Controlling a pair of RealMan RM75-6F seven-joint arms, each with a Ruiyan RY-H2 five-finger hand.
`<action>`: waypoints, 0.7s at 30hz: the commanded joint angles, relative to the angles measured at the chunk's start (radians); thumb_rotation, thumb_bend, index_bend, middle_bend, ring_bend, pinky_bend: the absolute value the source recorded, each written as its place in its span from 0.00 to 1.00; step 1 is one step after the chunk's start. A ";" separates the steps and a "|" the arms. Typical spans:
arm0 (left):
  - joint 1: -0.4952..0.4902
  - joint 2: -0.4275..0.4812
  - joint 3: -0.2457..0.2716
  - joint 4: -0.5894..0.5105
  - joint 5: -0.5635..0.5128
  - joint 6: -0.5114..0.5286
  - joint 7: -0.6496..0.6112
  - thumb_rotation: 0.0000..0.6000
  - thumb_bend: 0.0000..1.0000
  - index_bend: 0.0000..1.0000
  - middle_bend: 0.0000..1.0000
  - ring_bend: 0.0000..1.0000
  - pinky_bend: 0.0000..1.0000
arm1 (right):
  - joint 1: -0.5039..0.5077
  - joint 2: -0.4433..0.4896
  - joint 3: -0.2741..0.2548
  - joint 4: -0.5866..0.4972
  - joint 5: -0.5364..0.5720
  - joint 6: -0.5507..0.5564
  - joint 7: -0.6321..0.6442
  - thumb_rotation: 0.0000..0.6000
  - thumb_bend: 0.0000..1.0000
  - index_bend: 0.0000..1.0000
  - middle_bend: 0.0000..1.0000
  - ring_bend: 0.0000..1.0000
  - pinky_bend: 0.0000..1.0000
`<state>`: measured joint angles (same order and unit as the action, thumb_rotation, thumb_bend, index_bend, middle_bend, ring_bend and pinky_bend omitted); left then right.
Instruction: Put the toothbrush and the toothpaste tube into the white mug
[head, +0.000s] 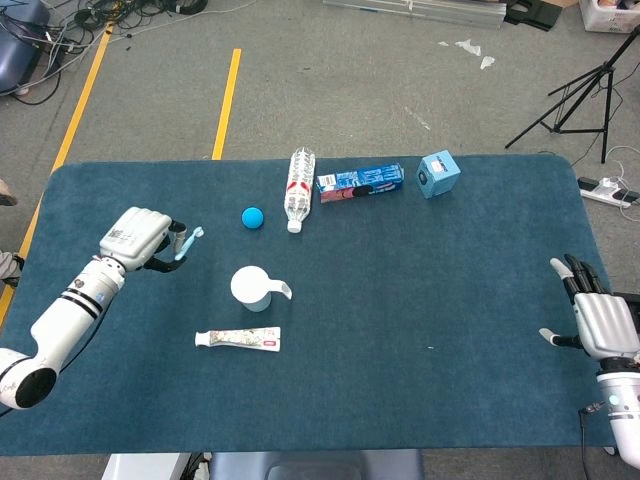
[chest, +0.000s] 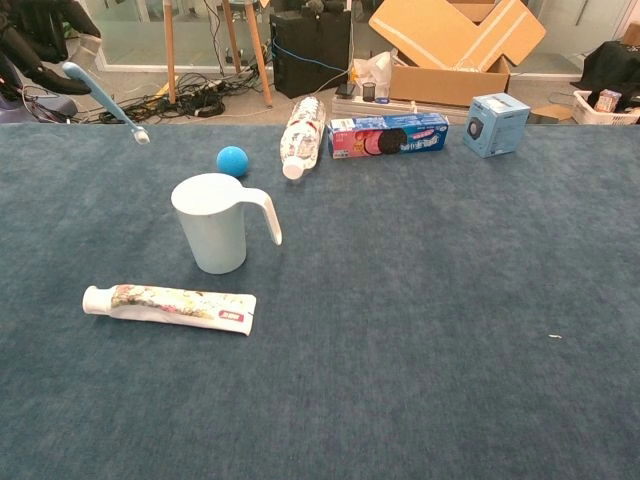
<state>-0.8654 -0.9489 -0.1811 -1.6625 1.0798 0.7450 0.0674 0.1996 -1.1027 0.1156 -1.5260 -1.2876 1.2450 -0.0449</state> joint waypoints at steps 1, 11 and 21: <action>0.012 0.025 -0.008 -0.027 0.012 0.004 -0.020 1.00 0.40 0.65 1.00 1.00 1.00 | 0.001 -0.002 0.000 0.001 0.001 -0.001 -0.003 1.00 0.01 0.11 0.02 0.01 0.40; 0.037 0.111 -0.045 -0.126 0.032 -0.004 -0.122 1.00 0.40 0.65 1.00 1.00 1.00 | 0.001 -0.005 -0.002 -0.001 0.001 0.001 -0.009 1.00 0.02 0.11 0.02 0.01 0.40; 0.058 0.171 -0.074 -0.190 0.068 -0.032 -0.235 1.00 0.40 0.65 1.00 1.00 1.00 | 0.001 -0.005 -0.007 -0.004 -0.007 0.001 -0.011 1.00 0.01 0.11 0.02 0.01 0.40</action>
<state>-0.8104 -0.7810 -0.2522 -1.8481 1.1434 0.7161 -0.1626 0.2005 -1.1081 0.1088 -1.5297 -1.2947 1.2464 -0.0555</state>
